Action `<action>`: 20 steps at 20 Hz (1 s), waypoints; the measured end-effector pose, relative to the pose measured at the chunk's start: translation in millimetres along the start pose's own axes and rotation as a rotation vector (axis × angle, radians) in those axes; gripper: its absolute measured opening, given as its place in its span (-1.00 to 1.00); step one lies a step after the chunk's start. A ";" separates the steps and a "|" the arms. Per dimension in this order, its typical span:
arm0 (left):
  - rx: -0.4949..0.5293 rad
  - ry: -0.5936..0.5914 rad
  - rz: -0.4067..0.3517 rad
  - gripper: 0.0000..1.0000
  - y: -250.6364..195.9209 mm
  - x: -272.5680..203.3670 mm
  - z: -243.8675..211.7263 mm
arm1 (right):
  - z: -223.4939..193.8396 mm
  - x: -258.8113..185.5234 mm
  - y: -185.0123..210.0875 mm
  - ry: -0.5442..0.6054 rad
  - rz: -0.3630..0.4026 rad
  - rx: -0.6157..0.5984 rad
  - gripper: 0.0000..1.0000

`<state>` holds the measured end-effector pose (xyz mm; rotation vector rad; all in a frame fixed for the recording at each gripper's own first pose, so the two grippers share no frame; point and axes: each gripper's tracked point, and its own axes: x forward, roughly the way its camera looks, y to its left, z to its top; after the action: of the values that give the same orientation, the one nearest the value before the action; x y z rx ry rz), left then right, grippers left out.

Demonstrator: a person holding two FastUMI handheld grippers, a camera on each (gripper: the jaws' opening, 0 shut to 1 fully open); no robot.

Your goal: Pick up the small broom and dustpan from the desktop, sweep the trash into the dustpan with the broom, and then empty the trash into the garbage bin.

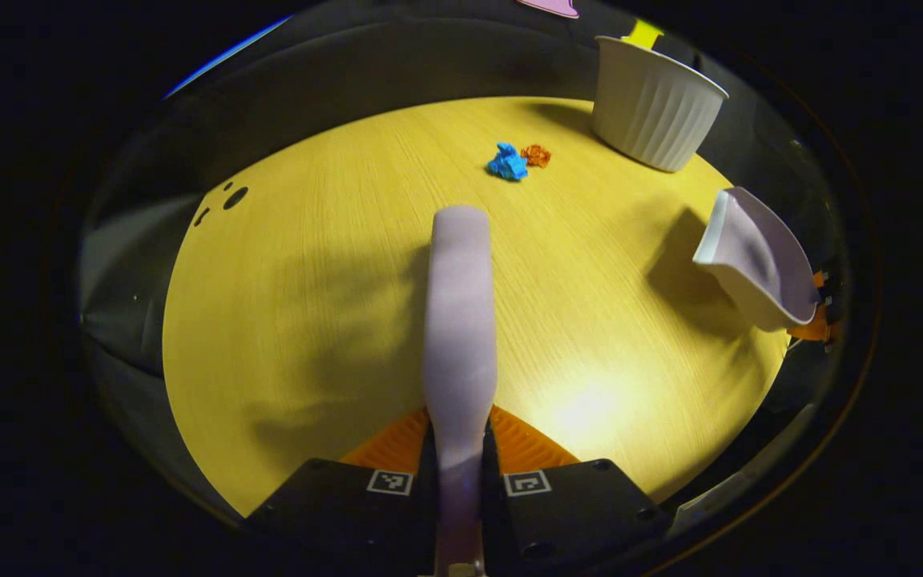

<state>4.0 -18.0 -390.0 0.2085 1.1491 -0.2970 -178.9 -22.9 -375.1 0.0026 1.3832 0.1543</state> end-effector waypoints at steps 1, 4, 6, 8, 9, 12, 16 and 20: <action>-0.005 -0.013 -0.001 -0.46 3.2 -1.7 8.4 | 1.3 0.1 1.0 0.007 0.002 -0.014 -0.30; 0.010 -0.048 0.012 -0.47 12.9 -2.7 37.5 | 2.1 0.5 6.1 0.036 0.010 -0.052 -0.29; 0.033 -0.074 0.014 -0.49 19.2 4.9 61.4 | 3.5 4.5 10.6 0.062 0.019 -0.070 -0.29; 0.064 -0.085 0.016 -0.40 22.1 15.3 81.1 | 4.4 6.9 12.0 0.080 0.022 -0.085 -0.29; 0.080 -0.087 0.015 -0.47 22.4 21.2 91.0 | 5.1 8.1 12.4 0.085 0.020 -0.091 -0.29; 0.120 -0.094 0.007 -0.48 19.9 34.7 117.1 | 6.9 11.7 13.7 0.100 0.013 -0.099 -0.29; 0.187 -0.072 0.015 -0.48 17.0 60.3 145.1 | 8.4 15.8 14.8 0.118 0.007 -0.098 -0.29; 0.275 -0.035 -0.011 -0.48 4.8 78.4 156.0 | 11.3 20.6 14.7 0.127 0.004 -0.100 -0.29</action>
<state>169.9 -71.9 -400.1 0.4368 1.0727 -0.4671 -165.8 -5.0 -391.8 -0.0886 1.5007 0.2302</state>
